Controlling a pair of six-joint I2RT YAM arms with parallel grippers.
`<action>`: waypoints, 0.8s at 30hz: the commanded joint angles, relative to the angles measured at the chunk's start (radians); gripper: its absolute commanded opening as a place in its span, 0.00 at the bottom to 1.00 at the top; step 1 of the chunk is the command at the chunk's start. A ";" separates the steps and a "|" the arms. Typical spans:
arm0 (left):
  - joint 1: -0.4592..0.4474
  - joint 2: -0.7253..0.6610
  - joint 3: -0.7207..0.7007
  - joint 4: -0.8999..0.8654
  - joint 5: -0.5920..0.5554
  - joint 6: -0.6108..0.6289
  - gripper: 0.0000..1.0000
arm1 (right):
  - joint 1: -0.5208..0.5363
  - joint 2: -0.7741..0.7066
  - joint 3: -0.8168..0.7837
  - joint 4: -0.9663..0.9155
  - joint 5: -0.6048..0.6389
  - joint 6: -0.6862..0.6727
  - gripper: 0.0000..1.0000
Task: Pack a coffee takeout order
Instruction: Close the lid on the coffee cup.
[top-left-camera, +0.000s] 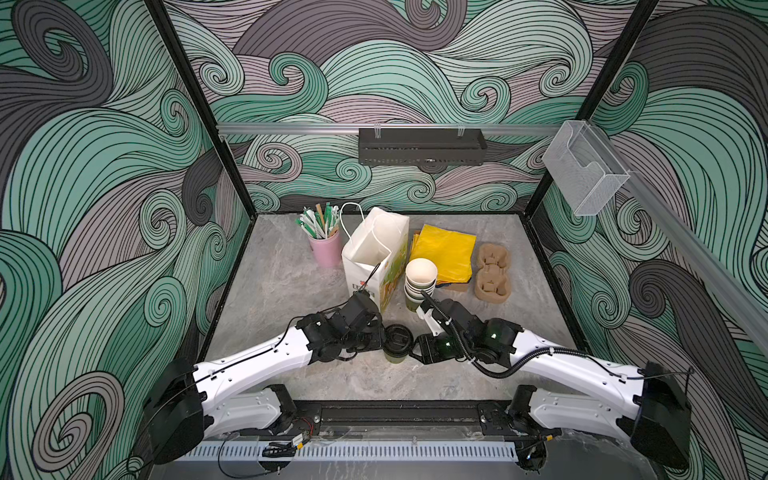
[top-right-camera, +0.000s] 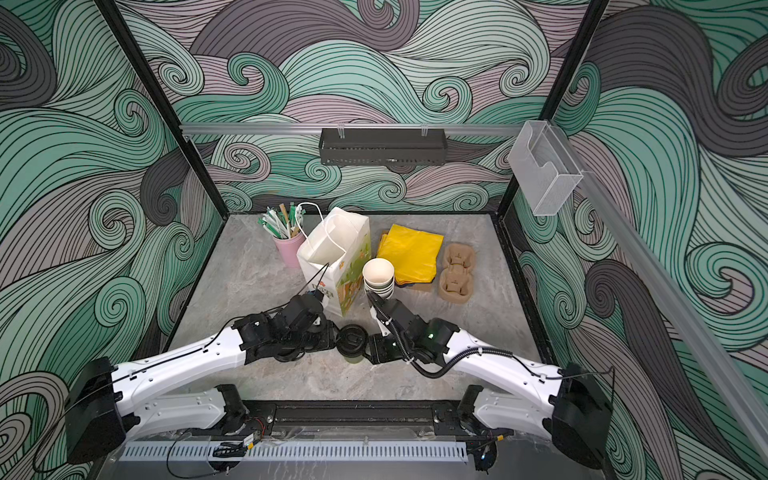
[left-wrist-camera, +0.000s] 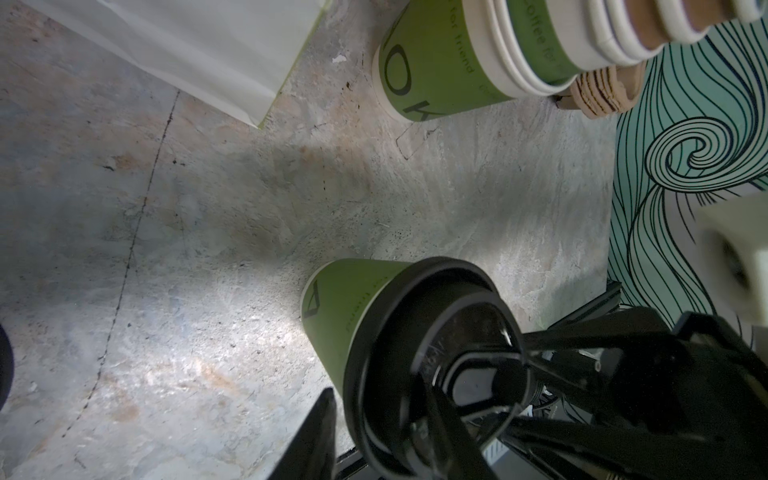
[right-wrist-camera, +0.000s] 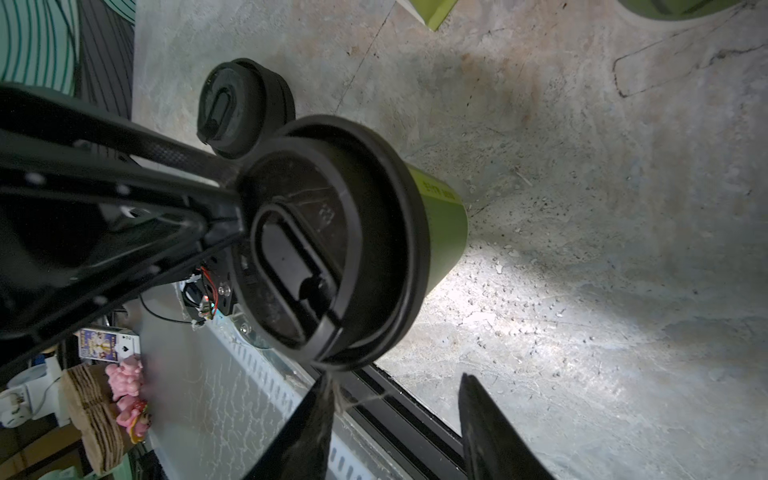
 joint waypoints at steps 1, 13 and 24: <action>-0.001 -0.039 0.029 -0.014 -0.015 0.019 0.41 | 0.001 -0.091 0.024 -0.045 0.051 -0.026 0.53; 0.001 -0.306 0.116 -0.193 -0.240 0.043 0.50 | -0.134 -0.258 0.162 -0.239 0.362 -0.083 0.55; 0.081 -0.359 0.264 -0.353 -0.494 0.170 0.57 | -0.212 -0.266 0.180 -0.335 0.572 -0.040 0.57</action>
